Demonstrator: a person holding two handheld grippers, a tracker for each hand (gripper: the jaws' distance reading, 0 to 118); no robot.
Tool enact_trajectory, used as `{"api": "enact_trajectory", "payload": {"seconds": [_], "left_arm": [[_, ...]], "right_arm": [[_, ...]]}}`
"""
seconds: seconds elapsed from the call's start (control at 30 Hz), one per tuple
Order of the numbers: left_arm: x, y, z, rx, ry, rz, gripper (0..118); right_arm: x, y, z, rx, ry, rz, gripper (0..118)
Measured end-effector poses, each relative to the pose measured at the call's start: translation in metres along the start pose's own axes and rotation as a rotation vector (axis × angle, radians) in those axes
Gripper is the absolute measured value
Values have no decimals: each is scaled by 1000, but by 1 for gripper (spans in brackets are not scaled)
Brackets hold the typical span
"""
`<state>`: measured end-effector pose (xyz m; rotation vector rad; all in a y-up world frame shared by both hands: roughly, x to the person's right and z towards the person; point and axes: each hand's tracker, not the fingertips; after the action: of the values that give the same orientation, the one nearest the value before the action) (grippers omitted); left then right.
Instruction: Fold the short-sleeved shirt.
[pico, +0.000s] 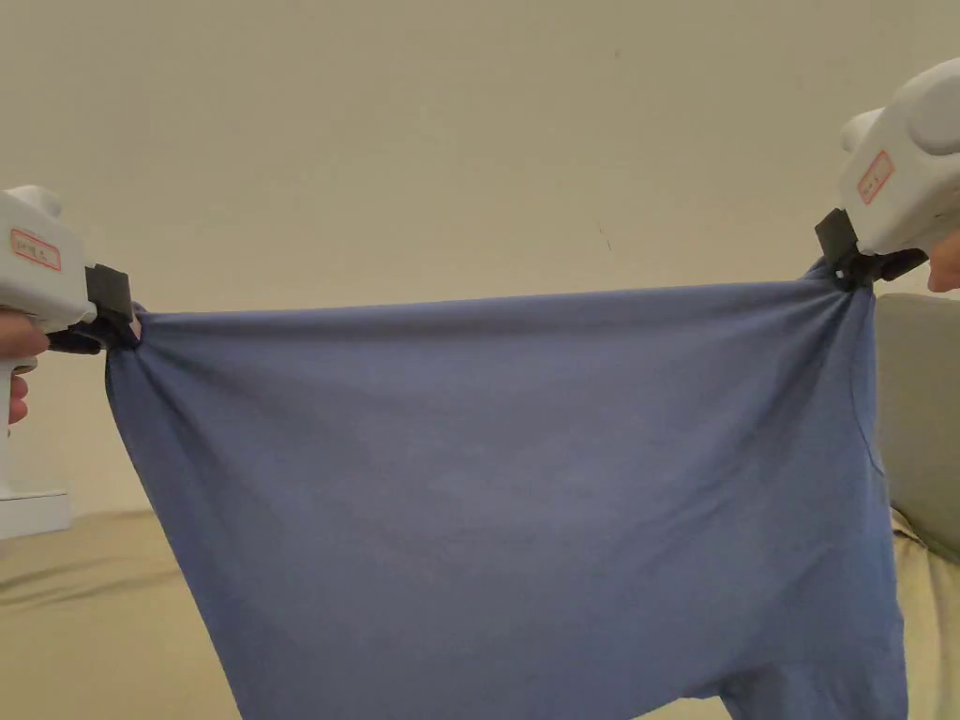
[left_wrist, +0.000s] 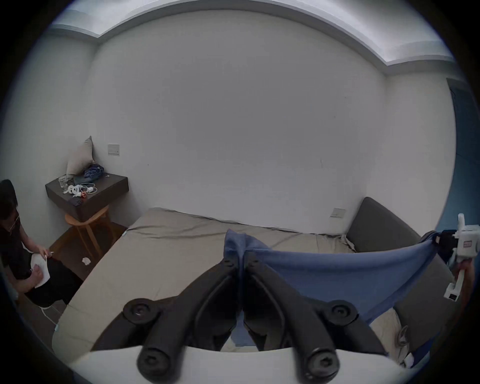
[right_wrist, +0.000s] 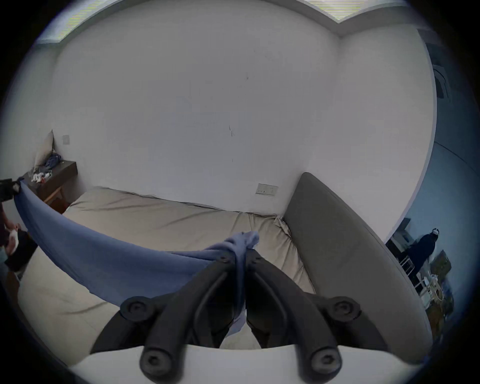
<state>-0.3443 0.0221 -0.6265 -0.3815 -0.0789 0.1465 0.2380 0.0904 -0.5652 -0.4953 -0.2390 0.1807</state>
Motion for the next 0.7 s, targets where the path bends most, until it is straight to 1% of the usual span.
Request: {"api": "enact_trajectory", "payload": {"seconds": [0.07,0.13,0.23,0.3,0.4,0.43,0.5,0.53,0.63,0.7], "left_arm": [[0,13,-9,-12,5,28,0],[0,21,-18,-26,25,36,0],[2,31,-26,-11,51,49,0],[2,36,-35,-2,66,55,0],[4,32,-50,-1,73,69,0],[4,28,-57,-12,79,77,0],[3,12,-75,-46,73,87,0],[2,2,-84,-66,75,81,0],[-4,-36,-119,-157,104,37,0],[-10,-69,-142,-222,95,63,0]], "right_arm": [[-3,22,-6,-23,-5,13,8],[-12,30,-4,-21,-15,-25,8],[-21,39,-14,-50,-14,-54,8],[-30,42,-27,-55,-21,-33,8],[-39,35,-42,-59,-33,-36,8],[-43,31,-49,-65,-34,-24,8],[-58,13,-73,-96,-48,97,8],[-60,6,-90,-111,-50,122,8],[-72,-31,-133,-183,4,125,8],[-83,-62,-162,-215,35,129,8]]}}
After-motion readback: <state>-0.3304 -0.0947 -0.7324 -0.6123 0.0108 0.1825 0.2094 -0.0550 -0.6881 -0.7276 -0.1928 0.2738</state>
